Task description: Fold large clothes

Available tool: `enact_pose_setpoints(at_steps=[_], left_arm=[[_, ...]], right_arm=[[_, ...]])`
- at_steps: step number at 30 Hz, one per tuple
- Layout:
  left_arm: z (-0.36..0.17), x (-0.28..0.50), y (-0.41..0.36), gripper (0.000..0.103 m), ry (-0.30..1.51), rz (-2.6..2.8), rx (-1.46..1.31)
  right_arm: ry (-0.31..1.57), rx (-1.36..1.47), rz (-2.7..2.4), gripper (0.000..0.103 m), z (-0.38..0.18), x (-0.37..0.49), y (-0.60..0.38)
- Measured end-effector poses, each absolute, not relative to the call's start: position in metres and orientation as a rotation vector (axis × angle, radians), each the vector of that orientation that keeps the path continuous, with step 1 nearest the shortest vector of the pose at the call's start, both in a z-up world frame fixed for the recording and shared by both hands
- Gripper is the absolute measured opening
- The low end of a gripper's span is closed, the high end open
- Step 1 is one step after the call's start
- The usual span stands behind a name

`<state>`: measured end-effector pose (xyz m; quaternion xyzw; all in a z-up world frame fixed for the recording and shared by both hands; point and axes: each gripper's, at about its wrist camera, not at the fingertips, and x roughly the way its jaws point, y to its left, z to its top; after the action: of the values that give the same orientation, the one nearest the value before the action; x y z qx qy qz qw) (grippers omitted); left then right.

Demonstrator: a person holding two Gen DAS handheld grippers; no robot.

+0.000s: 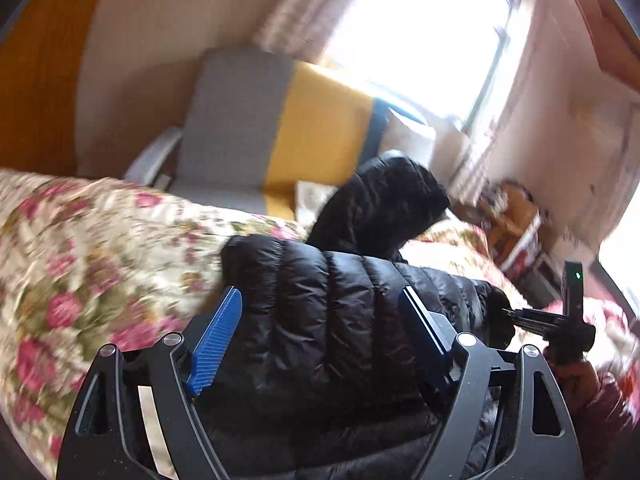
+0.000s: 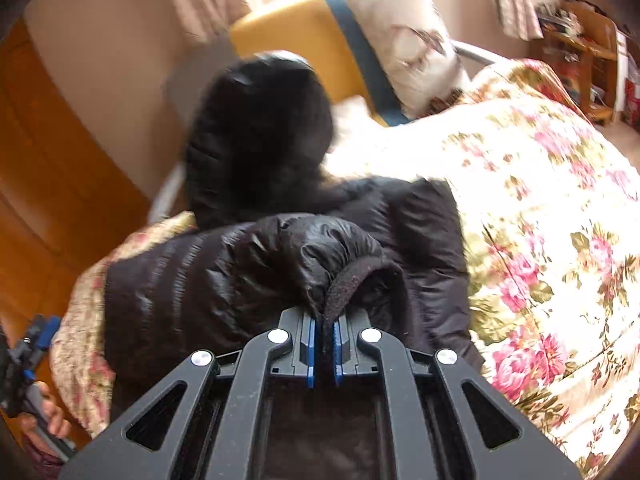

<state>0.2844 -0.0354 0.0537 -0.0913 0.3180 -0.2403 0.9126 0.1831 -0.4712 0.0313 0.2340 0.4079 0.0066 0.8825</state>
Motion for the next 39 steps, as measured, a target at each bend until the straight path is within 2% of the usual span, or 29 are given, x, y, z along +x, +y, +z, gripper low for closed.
enact_pose_setpoints(at_steps=[3, 5, 6, 7, 8, 10, 13, 16, 20, 23, 27, 39], left_arm=[[0.036, 0.307, -0.06, 0.079, 0.716, -0.515, -0.144], [0.013, 0.325, -0.077, 0.077, 0.813, -0.514, -0.103], [0.007, 0.328, -0.081, 0.072, 0.835, -0.508, -0.084], [0.002, 0.329, -0.086, 0.072, 0.847, -0.494, -0.047], [0.002, 0.326, -0.086, 0.072, 0.835, -0.496, -0.039], [0.009, 0.319, -0.079, 0.072, 0.797, -0.521, -0.078], [0.023, 0.313, -0.069, 0.072, 0.747, -0.533, -0.121], [0.03, 0.317, -0.073, 0.072, 0.721, -0.528, -0.097], [0.017, 0.333, -0.083, 0.072, 0.766, -0.513, -0.079], [-0.011, 0.344, -0.09, 0.072, 0.837, -0.489, -0.031], [-0.044, 0.352, -0.093, 0.074, 0.892, -0.469, -0.025], [-0.071, 0.359, -0.098, 0.074, 0.914, -0.419, -0.011]], right_arm=[[0.874, 0.474, -0.001, 0.007, 0.016, 0.185, -0.476], [0.893, 0.476, -0.01, 0.015, 0.01, 0.185, -0.476], [0.895, 0.481, -0.012, 0.02, 0.01, 0.183, -0.477], [0.892, 0.481, -0.02, 0.029, 0.012, 0.181, -0.477], [0.872, 0.47, -0.034, 0.043, 0.018, 0.176, -0.477], [0.784, 0.419, -0.077, 0.062, 0.038, 0.162, -0.472], [0.64, 0.315, -0.12, 0.07, 0.069, 0.144, -0.45], [0.612, 0.257, 0.0, 0.068, 0.079, 0.153, -0.412], [0.72, 0.122, 0.026, 0.069, 0.045, 0.185, -0.371], [0.781, 0.096, -0.043, 0.079, 0.015, 0.197, -0.377], [0.792, 0.128, -0.029, 0.08, -0.011, 0.201, -0.389], [0.858, 0.208, 0.026, 0.081, -0.046, 0.21, -0.407]])
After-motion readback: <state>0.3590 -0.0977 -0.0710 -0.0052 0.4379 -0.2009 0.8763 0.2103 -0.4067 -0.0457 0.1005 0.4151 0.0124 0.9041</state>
